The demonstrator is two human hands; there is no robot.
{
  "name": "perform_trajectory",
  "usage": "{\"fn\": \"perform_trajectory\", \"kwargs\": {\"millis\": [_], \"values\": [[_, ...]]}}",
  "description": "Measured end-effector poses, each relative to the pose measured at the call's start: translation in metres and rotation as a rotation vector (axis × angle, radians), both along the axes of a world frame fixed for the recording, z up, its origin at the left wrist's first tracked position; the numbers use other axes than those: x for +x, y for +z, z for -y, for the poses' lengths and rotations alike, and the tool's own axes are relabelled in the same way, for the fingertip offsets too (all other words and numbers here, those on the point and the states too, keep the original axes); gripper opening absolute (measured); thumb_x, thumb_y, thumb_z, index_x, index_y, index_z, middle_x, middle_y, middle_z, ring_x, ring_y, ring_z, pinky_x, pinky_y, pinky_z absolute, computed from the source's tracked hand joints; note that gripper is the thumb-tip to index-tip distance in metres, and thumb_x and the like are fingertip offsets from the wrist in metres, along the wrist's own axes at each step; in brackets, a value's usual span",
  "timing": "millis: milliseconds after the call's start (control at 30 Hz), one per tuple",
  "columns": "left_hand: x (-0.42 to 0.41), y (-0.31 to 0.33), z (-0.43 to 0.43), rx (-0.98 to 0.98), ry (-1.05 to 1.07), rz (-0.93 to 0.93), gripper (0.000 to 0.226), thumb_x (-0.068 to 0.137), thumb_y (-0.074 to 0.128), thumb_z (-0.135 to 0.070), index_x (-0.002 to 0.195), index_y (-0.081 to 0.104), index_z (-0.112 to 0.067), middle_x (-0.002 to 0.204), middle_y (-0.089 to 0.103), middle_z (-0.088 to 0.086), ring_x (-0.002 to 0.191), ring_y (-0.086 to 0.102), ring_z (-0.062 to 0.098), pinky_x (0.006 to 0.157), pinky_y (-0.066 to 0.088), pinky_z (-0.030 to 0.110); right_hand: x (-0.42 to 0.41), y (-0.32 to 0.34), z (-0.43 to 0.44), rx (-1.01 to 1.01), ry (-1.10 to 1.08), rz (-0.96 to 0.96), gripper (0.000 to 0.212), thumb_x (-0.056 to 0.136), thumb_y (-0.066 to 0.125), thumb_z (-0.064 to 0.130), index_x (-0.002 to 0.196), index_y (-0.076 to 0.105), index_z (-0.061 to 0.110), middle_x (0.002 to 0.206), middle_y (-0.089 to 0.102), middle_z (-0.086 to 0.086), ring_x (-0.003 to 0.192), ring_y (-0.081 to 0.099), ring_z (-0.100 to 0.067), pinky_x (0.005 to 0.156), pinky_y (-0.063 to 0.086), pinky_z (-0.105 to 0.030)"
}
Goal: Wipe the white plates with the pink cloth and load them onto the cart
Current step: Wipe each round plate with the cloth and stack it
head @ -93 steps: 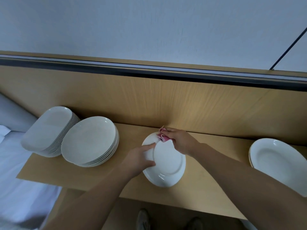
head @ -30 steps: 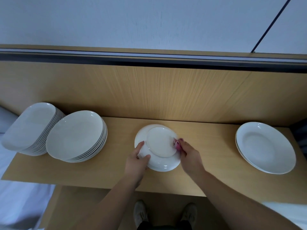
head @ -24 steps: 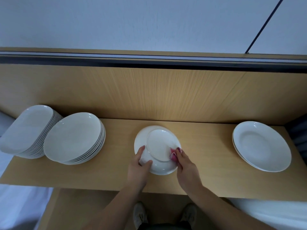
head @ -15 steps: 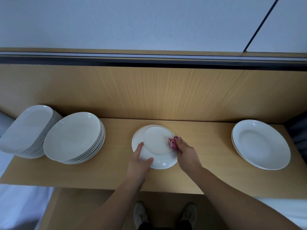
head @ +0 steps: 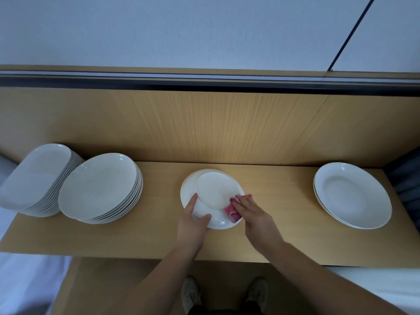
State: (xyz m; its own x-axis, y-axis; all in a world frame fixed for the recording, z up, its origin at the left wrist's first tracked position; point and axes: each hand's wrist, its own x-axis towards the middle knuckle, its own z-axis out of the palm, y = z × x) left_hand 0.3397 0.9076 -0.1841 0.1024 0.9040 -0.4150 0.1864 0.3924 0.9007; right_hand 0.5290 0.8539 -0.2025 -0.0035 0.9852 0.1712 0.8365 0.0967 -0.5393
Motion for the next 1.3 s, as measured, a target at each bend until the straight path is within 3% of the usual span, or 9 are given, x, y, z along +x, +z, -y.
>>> {"fn": "perform_trajectory", "kwargs": {"millis": [100,167,267,433,633,733,967,1167,1300], "values": [[0.0,-0.002,-0.001,0.053,-0.013,-0.022,0.063,0.084,0.072,-0.013,0.137,0.044,-0.029,0.123,0.051,-0.005,0.11,0.052,0.017,0.086,0.056,0.032,0.009,0.011,-0.026,-0.093,0.114,0.144,0.066,0.07,0.066,-0.016,0.131,0.059,0.009,0.139,0.054,-0.011,0.13,0.045,-0.037,0.095,0.049,-0.047],[0.0,-0.004,-0.001,0.042,-0.017,-0.001,0.062,0.084,0.073,-0.011,0.137,0.045,-0.028,0.123,0.052,-0.005,0.11,0.054,0.016,0.088,0.056,0.034,0.006,0.015,-0.04,-0.162,0.238,0.204,0.061,0.083,0.057,-0.011,0.14,0.049,0.011,0.149,0.042,-0.01,0.139,0.034,-0.036,0.104,0.044,-0.043],[-0.002,-0.004,-0.002,0.043,-0.015,0.057,0.059,0.083,0.072,-0.008,0.133,0.045,-0.027,0.114,0.052,-0.013,0.101,0.056,0.008,0.075,0.055,0.018,0.004,0.018,-0.053,-0.311,0.365,0.246,0.058,0.095,0.044,-0.004,0.148,0.035,0.015,0.159,0.022,-0.005,0.148,0.013,-0.026,0.115,0.029,-0.037],[-0.008,-0.01,-0.006,0.011,-0.022,0.084,0.059,0.082,0.074,-0.013,0.13,0.045,-0.035,0.121,0.053,-0.009,0.109,0.056,0.014,0.087,0.057,0.038,0.012,0.024,-0.074,-0.374,0.516,0.292,0.052,0.1,0.041,0.002,0.148,0.034,0.019,0.159,0.02,-0.002,0.149,0.009,-0.023,0.12,0.015,-0.033],[-0.001,-0.007,-0.01,-0.002,-0.018,0.078,0.059,0.085,0.071,-0.011,0.132,0.046,-0.034,0.118,0.056,-0.013,0.108,0.057,0.011,0.088,0.057,0.039,-0.018,0.038,-0.117,-0.352,0.489,0.322,0.046,0.103,0.042,0.019,0.148,0.034,0.017,0.158,0.024,-0.001,0.147,0.016,-0.023,0.114,0.022,-0.031],[-0.002,-0.008,-0.011,0.003,-0.033,0.039,0.058,0.085,0.072,-0.015,0.133,0.046,-0.036,0.12,0.055,-0.015,0.113,0.055,0.015,0.09,0.055,0.043,-0.012,0.03,-0.137,-0.385,0.455,0.379,0.05,0.101,0.039,0.01,0.15,0.03,0.016,0.158,0.024,-0.001,0.145,0.022,-0.022,0.115,0.019,-0.027],[-0.002,-0.001,-0.017,-0.011,0.009,0.019,0.069,0.08,0.077,-0.02,0.138,0.041,-0.029,0.125,0.056,-0.005,0.114,0.056,0.02,0.091,0.055,0.045,0.019,0.028,-0.126,-0.457,0.326,0.341,0.047,0.101,0.04,0.017,0.148,0.038,0.027,0.156,0.029,0.006,0.14,0.031,-0.02,0.112,0.027,-0.027],[0.008,0.028,-0.026,0.009,0.036,0.038,0.029,0.085,0.07,-0.017,0.105,0.056,-0.032,0.106,0.066,-0.008,0.101,0.063,0.014,0.083,0.058,0.036,0.045,0.037,-0.104,-0.44,0.311,0.117,0.036,0.101,0.043,0.028,0.135,0.055,0.029,0.145,0.047,0.011,0.133,0.043,-0.01,0.109,0.034,-0.022],[0.024,0.053,-0.023,0.021,0.055,0.091,0.022,0.089,0.064,-0.012,0.104,0.059,-0.026,0.104,0.068,-0.003,0.101,0.064,0.017,0.081,0.058,0.035,0.053,0.062,-0.103,-0.314,0.252,-0.082,0.037,0.098,0.046,0.004,0.125,0.064,0.021,0.127,0.054,0.019,0.118,0.048,0.002,0.106,0.03,-0.012]]}}
